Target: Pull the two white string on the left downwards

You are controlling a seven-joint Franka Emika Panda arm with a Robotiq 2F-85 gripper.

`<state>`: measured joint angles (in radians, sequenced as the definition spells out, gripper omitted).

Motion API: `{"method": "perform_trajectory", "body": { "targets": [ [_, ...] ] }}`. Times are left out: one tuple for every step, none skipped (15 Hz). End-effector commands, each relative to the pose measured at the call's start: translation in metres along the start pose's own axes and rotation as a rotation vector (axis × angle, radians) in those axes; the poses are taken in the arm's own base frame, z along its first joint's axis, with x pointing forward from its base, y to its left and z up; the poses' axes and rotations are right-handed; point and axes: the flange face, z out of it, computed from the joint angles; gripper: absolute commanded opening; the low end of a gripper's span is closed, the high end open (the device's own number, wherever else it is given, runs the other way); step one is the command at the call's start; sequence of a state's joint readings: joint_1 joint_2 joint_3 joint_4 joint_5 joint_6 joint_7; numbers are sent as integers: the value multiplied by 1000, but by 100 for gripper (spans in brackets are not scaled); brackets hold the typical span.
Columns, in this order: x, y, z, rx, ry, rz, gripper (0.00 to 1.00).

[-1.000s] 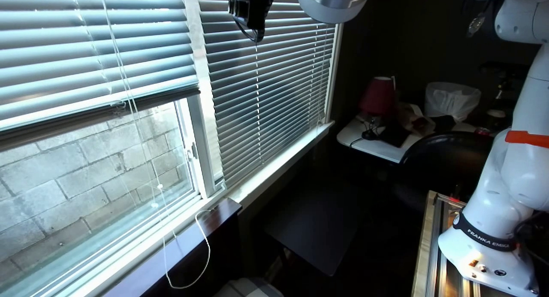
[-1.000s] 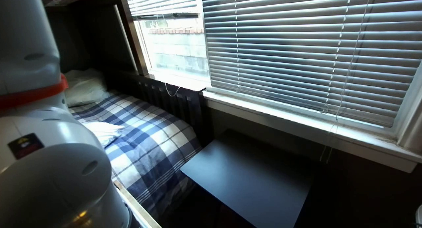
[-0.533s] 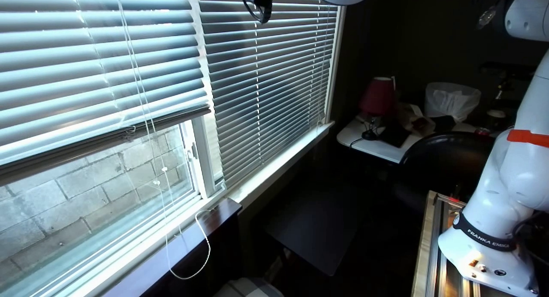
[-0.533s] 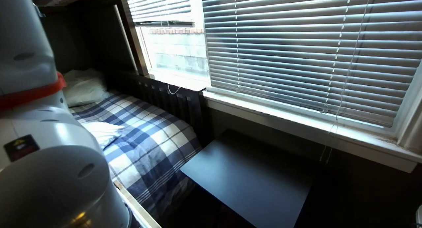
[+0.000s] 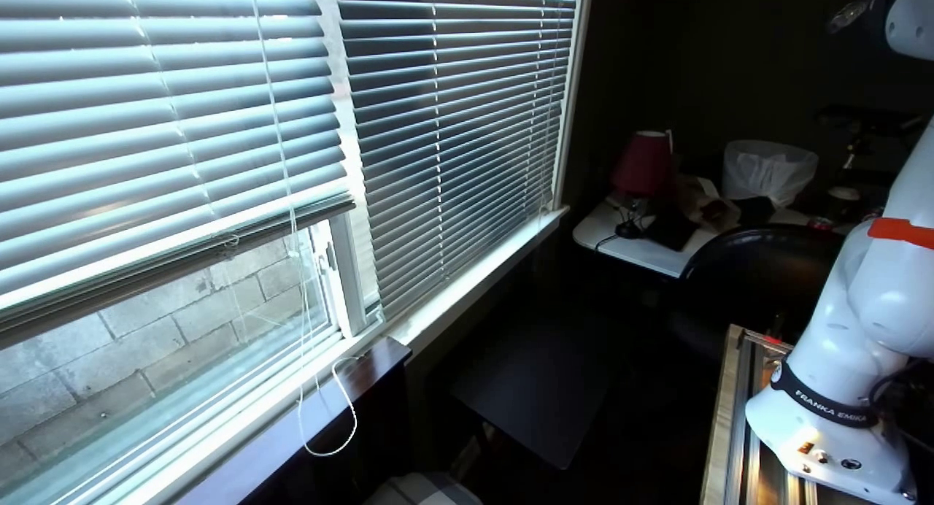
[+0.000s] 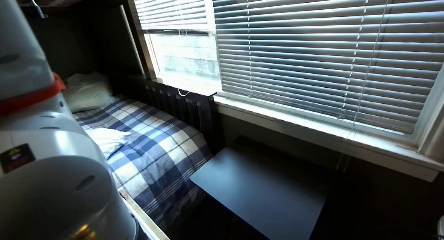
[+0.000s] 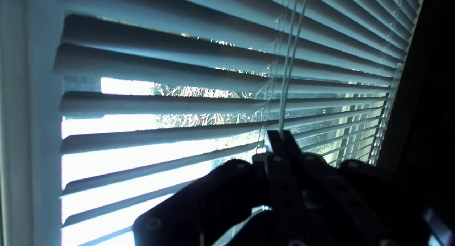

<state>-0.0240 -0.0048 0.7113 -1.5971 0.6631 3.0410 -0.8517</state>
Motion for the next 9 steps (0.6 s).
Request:
{"method": "perform_trajectory", "body": {
  "targets": [
    [0,13,-17,-60,-26,-30,0],
    [1,18,-21,-74,-29,-37,0],
    [2,22,-24,-87,-30,-44,0],
    [3,25,-27,-101,-29,-49,0],
    [4,27,-29,-106,-29,-54,0],
    [6,27,-29,-98,-34,-56,0],
    [6,26,-28,-89,-43,-62,0],
    [6,23,-26,-72,-51,-66,0],
    [6,18,-23,-46,-57,-68,22]
  ]
}}
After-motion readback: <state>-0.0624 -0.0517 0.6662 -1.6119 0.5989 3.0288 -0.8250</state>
